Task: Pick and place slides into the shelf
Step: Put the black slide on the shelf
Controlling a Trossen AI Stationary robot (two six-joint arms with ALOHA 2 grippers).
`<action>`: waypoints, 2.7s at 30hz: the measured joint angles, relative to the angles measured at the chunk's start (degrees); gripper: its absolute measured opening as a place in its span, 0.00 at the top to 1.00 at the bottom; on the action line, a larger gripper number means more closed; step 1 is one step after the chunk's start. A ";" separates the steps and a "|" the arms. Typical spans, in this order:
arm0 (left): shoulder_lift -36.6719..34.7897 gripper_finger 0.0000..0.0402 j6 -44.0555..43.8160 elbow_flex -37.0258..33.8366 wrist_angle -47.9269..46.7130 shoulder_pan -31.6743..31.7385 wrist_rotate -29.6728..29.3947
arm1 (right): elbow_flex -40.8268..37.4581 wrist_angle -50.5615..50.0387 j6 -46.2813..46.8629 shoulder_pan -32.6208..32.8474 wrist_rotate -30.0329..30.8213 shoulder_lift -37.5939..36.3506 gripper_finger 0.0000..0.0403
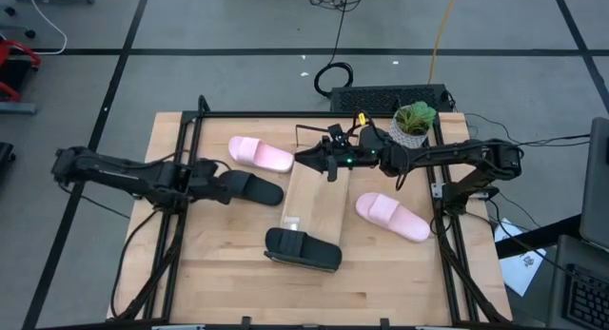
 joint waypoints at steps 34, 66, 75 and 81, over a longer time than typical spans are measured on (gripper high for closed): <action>4.89 0.41 17.39 -9.79 27.45 18.92 23.38 | 0.01 -2.97 2.58 -1.25 -1.52 0.00 0.77; -11.75 0.99 12.87 -6.10 23.36 25.89 36.94 | 0.01 -7.35 1.53 -1.49 -1.47 0.00 0.77; -17.16 0.99 9.72 -3.26 5.63 25.88 32.73 | 0.01 -7.37 1.53 -1.49 -1.47 0.00 0.77; -16.55 0.99 9.94 -3.26 6.72 25.89 30.42 | 0.01 -7.35 1.51 -1.49 -1.47 0.00 0.77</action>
